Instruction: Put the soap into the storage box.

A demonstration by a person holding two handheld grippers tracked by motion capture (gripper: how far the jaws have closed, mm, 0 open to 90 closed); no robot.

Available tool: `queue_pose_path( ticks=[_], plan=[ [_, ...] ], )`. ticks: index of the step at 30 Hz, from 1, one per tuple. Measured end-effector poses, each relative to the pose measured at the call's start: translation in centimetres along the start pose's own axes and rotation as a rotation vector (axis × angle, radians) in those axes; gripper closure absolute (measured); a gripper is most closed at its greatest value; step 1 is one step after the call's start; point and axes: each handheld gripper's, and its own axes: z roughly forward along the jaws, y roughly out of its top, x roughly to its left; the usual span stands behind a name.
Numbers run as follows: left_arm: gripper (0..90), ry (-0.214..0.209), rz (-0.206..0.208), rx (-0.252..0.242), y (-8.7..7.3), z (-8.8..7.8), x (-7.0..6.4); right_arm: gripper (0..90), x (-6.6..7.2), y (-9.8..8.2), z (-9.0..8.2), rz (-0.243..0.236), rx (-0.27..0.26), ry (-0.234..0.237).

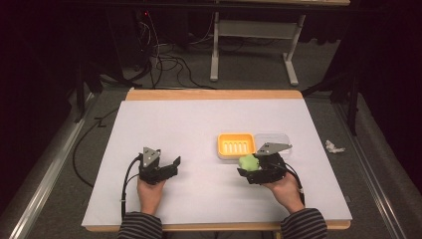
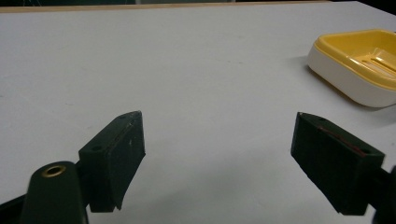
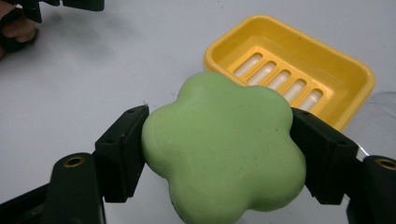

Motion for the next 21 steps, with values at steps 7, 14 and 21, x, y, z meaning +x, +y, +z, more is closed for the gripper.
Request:
queue_pose_path(
  ticks=[7, 14, 21],
  plan=[
    [18.0, -0.002, -0.002, -0.002, 0.0, 0.0, 0.0, 26.9, -0.7, 0.6, 0.2, 0.012, 0.004, -0.007],
    [18.1, -0.002, 0.0, 0.001, 0.0, 0.0, 0.0, 26.9, -1.1, 1.2, 0.4, 0.019, 0.005, -0.027],
    [18.1, 0.0, 0.005, -0.001, 0.0, 0.0, 0.0, 26.9, -1.7, 1.6, 0.8, 0.042, 0.001, -0.021]
  ],
)
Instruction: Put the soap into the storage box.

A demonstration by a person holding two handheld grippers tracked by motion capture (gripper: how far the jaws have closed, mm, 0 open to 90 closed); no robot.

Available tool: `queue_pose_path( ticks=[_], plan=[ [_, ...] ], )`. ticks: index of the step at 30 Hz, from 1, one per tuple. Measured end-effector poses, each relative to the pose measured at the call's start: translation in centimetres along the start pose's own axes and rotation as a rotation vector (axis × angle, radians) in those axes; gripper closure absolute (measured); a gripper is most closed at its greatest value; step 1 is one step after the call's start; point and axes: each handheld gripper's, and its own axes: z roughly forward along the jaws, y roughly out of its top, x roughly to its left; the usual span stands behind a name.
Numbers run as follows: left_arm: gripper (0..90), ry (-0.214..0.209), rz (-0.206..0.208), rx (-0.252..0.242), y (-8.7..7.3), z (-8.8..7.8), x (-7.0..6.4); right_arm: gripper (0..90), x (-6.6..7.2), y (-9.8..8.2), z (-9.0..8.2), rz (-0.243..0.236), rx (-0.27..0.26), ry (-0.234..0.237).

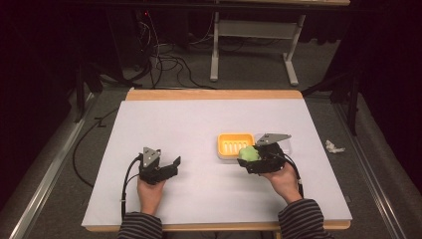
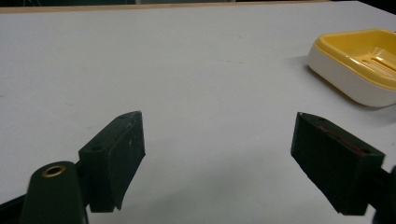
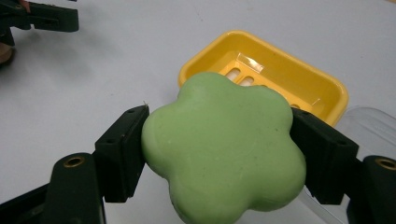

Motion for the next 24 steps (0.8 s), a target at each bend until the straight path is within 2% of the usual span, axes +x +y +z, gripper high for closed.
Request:
queue_pose_path(
  ticks=[11, 18, 24],
  plan=[
    [18.1, -0.001, -0.002, 0.001, 0.0, 0.0, 0.0, 26.9, -0.7, 0.4, 1.2, 0.022, 0.003, -0.001],
    [18.1, -0.002, -0.004, 0.001, 0.0, 0.0, 0.0, 26.9, -1.0, 1.3, 1.6, 0.008, 0.012, -0.006],
    [18.1, -0.003, -0.005, 0.002, 0.0, 0.0, 0.0, 26.9, -1.1, 1.7, 2.2, 0.015, 0.012, -0.016]
  ],
)
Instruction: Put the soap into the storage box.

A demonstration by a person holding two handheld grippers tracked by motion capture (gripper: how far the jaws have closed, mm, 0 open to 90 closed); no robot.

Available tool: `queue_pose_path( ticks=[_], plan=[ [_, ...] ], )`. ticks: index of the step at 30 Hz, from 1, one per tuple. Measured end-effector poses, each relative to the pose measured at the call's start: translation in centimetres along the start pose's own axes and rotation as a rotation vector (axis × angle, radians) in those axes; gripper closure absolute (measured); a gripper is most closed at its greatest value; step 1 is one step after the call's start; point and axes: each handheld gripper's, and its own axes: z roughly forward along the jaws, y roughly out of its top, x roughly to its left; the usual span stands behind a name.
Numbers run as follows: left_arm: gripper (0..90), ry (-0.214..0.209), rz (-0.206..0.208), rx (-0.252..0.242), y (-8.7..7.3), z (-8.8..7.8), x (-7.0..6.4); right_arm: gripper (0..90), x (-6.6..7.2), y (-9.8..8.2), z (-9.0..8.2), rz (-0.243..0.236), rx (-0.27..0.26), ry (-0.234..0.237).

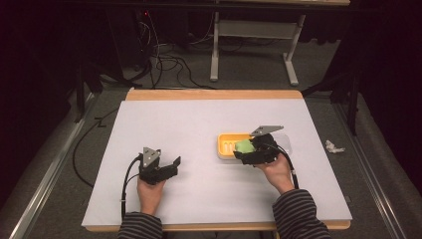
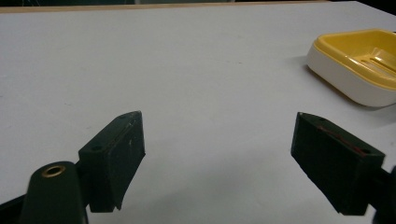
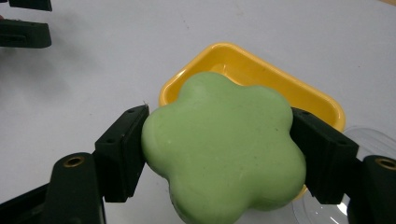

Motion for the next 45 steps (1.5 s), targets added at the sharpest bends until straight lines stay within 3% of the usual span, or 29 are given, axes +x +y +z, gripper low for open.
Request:
queue_pose_path(
  ticks=[20, 30, 45],
  plan=[
    [18.2, 0.0, 0.001, 0.004, 0.0, 0.0, 0.1, 26.8, -1.9, 0.5, 2.8, 0.088, 0.019, -0.028],
    [18.1, -0.003, -0.003, 0.001, 0.0, 0.0, 0.0, 26.8, -1.7, 1.0, 3.9, 0.083, 0.04, -0.03],
    [18.1, 0.0, -0.002, 0.002, 0.0, 0.0, 0.0, 26.7, -1.9, 0.8, 5.6, 0.088, 0.08, -0.069]
  ],
)
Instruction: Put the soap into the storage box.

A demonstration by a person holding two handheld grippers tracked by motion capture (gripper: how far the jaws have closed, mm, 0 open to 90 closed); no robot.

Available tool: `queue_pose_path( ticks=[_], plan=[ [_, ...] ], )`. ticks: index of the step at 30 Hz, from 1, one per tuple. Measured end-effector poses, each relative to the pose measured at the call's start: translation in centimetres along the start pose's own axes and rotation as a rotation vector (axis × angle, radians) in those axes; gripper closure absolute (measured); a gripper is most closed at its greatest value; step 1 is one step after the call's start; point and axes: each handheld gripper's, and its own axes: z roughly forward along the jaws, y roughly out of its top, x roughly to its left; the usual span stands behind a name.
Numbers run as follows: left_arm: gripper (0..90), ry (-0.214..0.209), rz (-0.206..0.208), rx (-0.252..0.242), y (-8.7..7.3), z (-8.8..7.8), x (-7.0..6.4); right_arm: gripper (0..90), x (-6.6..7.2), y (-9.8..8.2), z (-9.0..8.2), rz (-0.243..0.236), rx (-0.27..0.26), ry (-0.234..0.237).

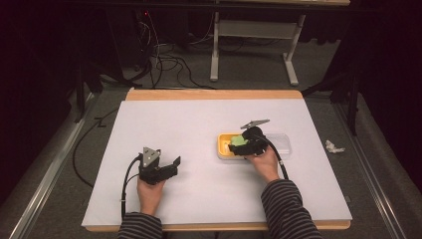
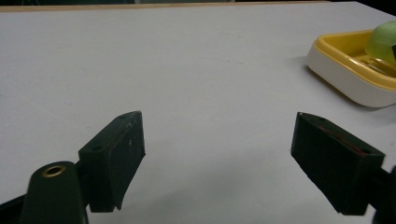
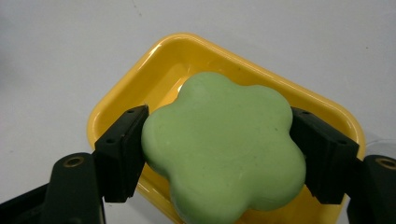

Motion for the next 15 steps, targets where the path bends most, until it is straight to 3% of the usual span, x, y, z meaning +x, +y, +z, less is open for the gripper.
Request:
queue_pose_path(
  ticks=[15],
  plan=[
    [18.1, -0.001, 0.003, -0.001, -0.02, -0.01, 0.0, 27.2, -0.4, -0.04, 0.41, 0.028, 0.005, -0.01]
  ],
)
